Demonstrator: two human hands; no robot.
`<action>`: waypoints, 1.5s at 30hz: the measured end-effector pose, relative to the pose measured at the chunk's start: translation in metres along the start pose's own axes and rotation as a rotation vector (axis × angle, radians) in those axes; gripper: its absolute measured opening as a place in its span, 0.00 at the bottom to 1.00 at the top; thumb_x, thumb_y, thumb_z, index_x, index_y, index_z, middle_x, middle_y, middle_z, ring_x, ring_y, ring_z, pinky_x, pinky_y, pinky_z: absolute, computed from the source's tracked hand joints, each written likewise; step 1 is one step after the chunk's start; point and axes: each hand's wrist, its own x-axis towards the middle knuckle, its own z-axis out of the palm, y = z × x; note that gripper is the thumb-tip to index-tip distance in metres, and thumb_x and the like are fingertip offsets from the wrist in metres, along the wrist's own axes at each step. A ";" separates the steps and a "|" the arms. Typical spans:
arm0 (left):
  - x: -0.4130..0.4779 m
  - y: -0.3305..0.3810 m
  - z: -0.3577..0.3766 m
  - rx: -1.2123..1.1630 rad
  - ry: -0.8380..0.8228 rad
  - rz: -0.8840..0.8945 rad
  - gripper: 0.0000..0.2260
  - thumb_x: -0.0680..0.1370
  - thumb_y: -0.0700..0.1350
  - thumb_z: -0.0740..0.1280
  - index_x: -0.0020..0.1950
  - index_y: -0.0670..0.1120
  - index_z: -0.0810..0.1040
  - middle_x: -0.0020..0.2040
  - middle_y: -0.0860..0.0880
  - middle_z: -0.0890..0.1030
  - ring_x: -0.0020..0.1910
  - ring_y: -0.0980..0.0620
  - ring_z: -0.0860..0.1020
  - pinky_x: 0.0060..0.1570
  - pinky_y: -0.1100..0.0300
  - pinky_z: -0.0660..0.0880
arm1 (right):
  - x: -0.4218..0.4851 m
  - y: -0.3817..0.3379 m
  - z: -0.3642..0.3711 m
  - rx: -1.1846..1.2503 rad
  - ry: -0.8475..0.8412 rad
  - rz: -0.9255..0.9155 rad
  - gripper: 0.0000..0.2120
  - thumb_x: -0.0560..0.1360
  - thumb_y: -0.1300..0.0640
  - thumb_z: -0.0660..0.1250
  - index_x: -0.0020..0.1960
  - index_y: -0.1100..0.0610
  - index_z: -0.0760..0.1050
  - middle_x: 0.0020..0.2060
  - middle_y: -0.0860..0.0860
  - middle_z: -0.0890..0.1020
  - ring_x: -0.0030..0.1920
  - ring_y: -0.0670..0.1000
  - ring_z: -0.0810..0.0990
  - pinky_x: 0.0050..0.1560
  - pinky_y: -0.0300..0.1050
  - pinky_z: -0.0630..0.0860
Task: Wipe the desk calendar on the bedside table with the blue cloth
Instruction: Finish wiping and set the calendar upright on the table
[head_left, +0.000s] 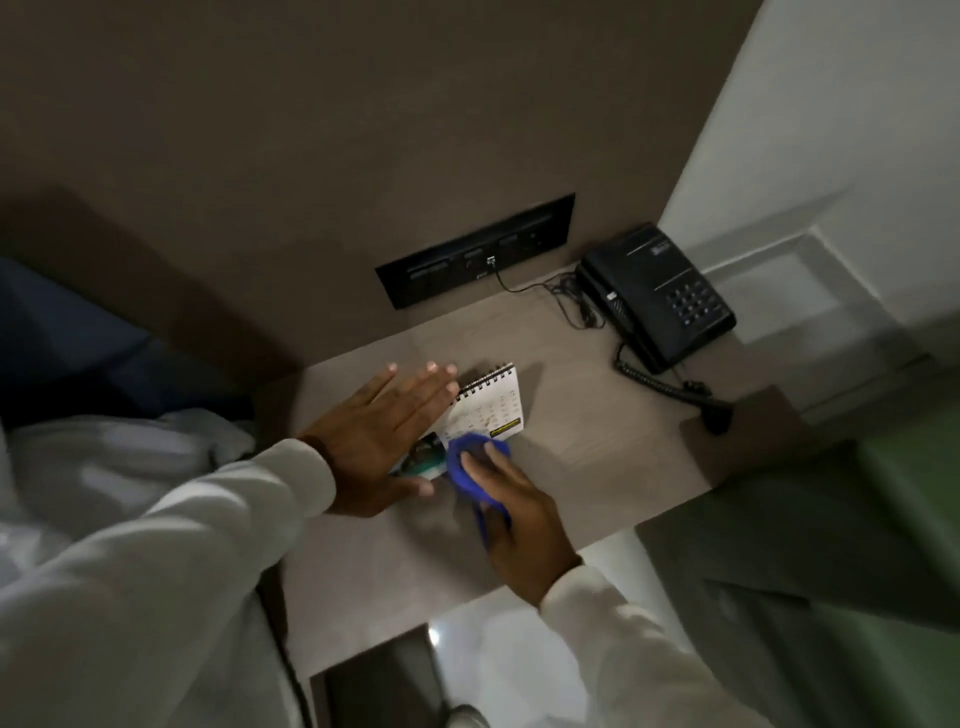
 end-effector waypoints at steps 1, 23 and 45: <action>-0.002 0.006 -0.002 -0.017 0.006 -0.049 0.43 0.74 0.68 0.53 0.79 0.47 0.38 0.81 0.45 0.46 0.81 0.45 0.47 0.79 0.45 0.47 | -0.003 0.005 -0.019 -0.066 -0.003 0.000 0.20 0.82 0.53 0.55 0.71 0.58 0.70 0.72 0.52 0.70 0.74 0.52 0.65 0.74 0.46 0.63; -0.007 0.085 0.029 -0.244 0.251 -0.882 0.38 0.77 0.63 0.49 0.79 0.39 0.51 0.81 0.39 0.51 0.80 0.40 0.48 0.77 0.37 0.47 | 0.025 0.094 -0.094 -0.897 -0.468 0.323 0.50 0.63 0.23 0.37 0.77 0.48 0.33 0.79 0.53 0.34 0.78 0.60 0.34 0.75 0.70 0.44; -0.050 0.043 0.007 -1.752 0.775 -1.356 0.25 0.72 0.76 0.50 0.38 0.63 0.81 0.60 0.51 0.79 0.60 0.50 0.76 0.70 0.51 0.66 | 0.116 -0.058 -0.067 0.257 0.100 0.390 0.38 0.68 0.33 0.63 0.69 0.55 0.71 0.65 0.56 0.79 0.65 0.56 0.77 0.68 0.59 0.72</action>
